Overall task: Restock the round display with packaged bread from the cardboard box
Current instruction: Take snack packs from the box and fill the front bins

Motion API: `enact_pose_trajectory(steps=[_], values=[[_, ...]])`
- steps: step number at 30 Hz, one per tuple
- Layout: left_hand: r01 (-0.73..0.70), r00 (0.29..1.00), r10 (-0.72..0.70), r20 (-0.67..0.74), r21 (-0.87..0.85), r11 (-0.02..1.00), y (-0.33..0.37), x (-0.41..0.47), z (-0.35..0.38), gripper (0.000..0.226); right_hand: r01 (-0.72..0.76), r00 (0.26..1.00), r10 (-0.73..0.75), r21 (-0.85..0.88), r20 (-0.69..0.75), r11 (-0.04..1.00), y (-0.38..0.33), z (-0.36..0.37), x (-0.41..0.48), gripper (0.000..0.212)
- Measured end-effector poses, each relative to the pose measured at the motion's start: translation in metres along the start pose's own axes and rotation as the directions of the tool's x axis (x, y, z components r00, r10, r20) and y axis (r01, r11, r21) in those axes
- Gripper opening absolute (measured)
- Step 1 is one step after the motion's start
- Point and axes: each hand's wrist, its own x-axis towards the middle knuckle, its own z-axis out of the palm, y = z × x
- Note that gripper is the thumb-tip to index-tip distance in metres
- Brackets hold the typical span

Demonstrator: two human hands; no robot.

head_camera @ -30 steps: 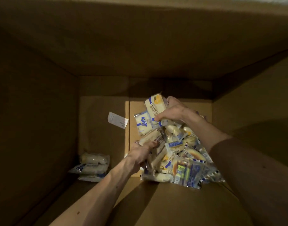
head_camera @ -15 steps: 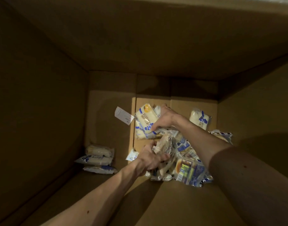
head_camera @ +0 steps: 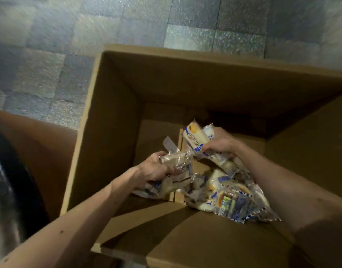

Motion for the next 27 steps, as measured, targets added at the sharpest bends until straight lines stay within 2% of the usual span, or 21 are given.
enact_pose_trajectory(steps=[3, 6, 7, 11, 14, 16, 22, 25, 27], values=[[-0.062, 0.994, 0.059, -0.092, -0.033, 0.998, 0.013, -0.055, -0.031, 0.095, 0.073, 0.997, -0.073, -0.041, -0.007, 0.997, -0.043, -0.02, -0.042, 0.043], [-0.167, 0.974, 0.152, -0.166, -0.079, 0.983, 0.024, -0.118, -0.058, 0.045, 0.161, 0.986, -0.163, -0.062, -0.025, 0.985, -0.094, -0.034, -0.091, 0.033], [-0.208, 0.964, 0.185, -0.189, -0.113, 0.972, 0.026, -0.139, -0.067, 0.036, 0.182, 0.982, -0.185, -0.068, -0.028, 0.981, -0.112, -0.037, -0.107, 0.032], [-0.378, 0.897, 0.304, -0.323, -0.201, 0.904, 0.023, -0.222, -0.102, 0.049, 0.29, 0.957, -0.29, 0.028, -0.011, 0.957, -0.184, -0.032, -0.167, 0.031], [-0.518, 0.831, 0.394, -0.392, -0.29, 0.805, 0.0, -0.286, -0.124, 0.054, 0.366, 0.928, -0.372, 0.124, 0.026, 0.922, -0.242, -0.008, -0.209, 0.023], [-0.583, 0.791, 0.408, -0.456, -0.362, 0.727, -0.027, -0.326, -0.136, 0.051, 0.393, 0.913, -0.405, 0.154, 0.055, 0.907, -0.28, 0.019, -0.233, 0.026], [-0.718, 0.688, 0.339, -0.641, -0.535, 0.446, -0.157, -0.43, -0.16, 0.057, 0.487, 0.821, -0.518, 0.18, 0.239, 0.855, -0.377, 0.153, -0.317, 0.017], [-0.778, 0.617, 0.219, -0.756, -0.544, 0.314, -0.234, -0.475, -0.164, 0.076, 0.497, 0.773, -0.53, 0.186, 0.349, 0.847, -0.406, 0.241, -0.359, 0.004], [-0.828, 0.555, 0.128, -0.822, -0.53, 0.183, -0.285, -0.502, -0.159, 0.058, 0.475, 0.73, -0.513, 0.205, 0.452, 0.856, -0.414, 0.302, -0.381, 0.012]])
